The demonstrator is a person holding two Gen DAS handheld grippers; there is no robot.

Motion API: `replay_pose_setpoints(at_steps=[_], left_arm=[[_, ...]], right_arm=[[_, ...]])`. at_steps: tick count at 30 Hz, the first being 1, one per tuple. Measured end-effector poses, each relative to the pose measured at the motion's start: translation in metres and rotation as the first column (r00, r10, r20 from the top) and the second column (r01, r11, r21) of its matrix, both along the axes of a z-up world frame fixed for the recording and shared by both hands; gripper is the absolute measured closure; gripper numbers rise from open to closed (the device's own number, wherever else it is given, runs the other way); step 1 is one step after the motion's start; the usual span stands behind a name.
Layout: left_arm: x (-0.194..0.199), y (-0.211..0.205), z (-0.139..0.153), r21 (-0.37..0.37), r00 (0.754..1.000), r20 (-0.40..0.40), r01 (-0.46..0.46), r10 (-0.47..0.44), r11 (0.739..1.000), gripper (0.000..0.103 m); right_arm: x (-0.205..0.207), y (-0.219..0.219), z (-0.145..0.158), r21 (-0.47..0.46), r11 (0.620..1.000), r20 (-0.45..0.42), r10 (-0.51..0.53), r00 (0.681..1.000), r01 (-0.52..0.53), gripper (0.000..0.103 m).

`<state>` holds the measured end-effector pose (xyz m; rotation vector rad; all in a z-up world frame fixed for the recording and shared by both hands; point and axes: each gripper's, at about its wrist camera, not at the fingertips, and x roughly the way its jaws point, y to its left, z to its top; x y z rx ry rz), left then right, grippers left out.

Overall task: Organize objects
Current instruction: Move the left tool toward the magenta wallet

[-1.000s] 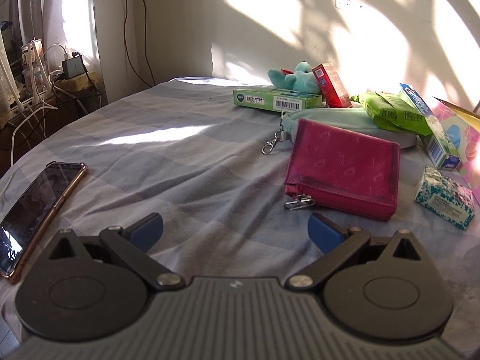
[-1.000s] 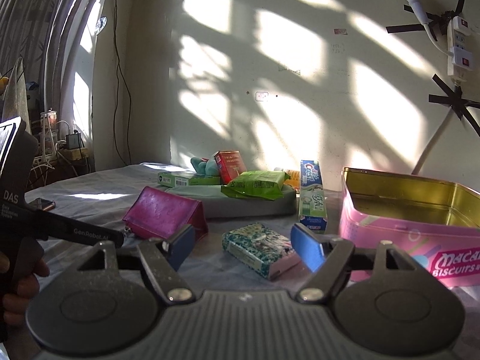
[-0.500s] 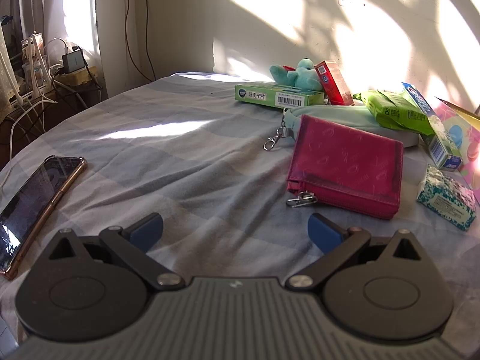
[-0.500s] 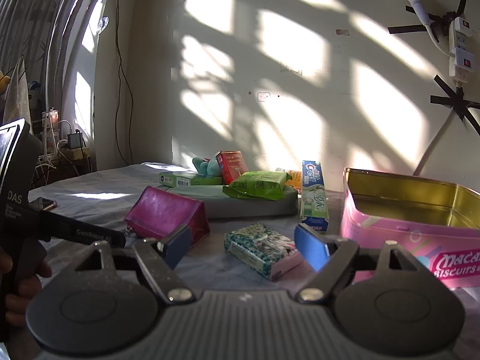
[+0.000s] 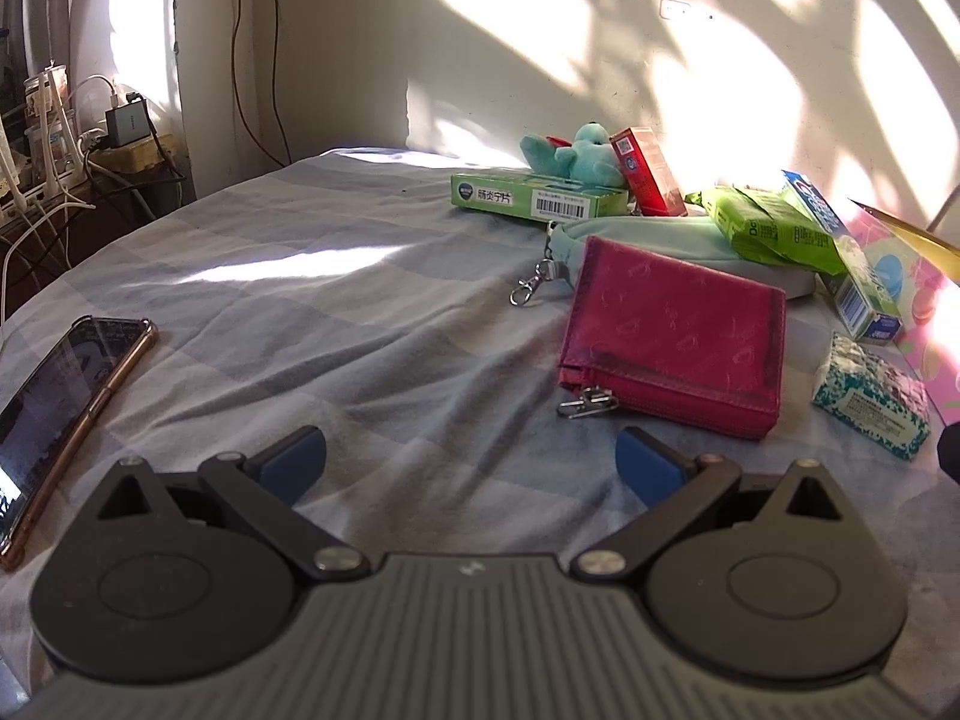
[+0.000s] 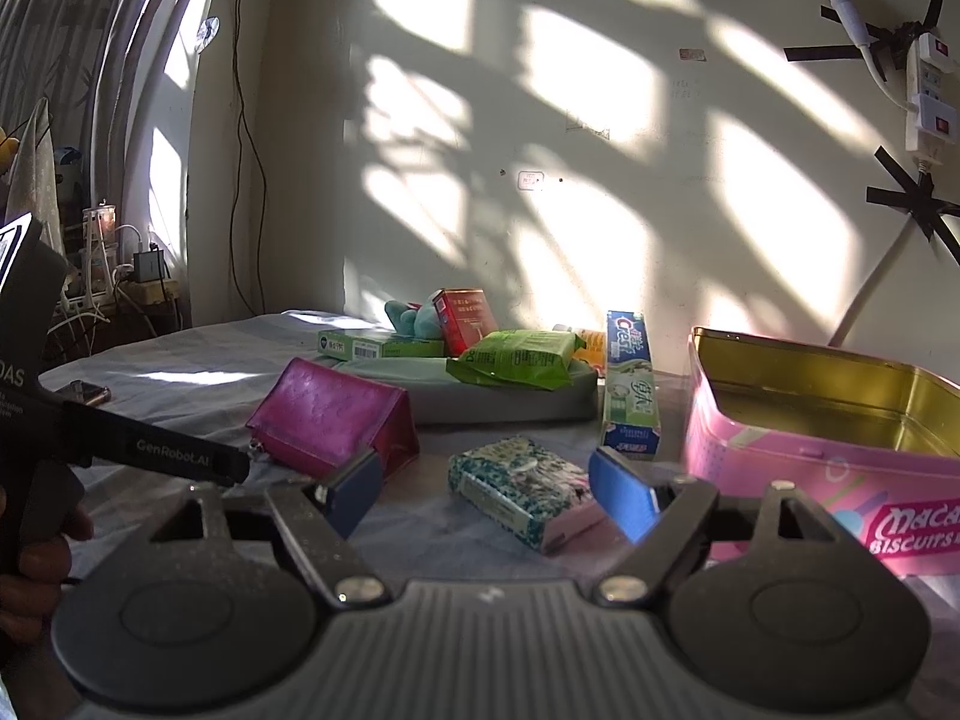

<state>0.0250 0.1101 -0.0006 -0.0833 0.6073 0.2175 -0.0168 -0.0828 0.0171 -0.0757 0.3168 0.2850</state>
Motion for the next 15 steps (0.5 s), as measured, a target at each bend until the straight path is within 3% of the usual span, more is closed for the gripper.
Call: replay_pose_setpoints(at_steps=[15], left_arm=[[-0.017,-0.008,0.011,0.035,0.984,0.175,0.017,-0.022,0.999,0.0]], right_arm=[[0.001,0.003,0.0,-0.027,1.0,-0.002,-0.01,1.0,0.01,0.024]])
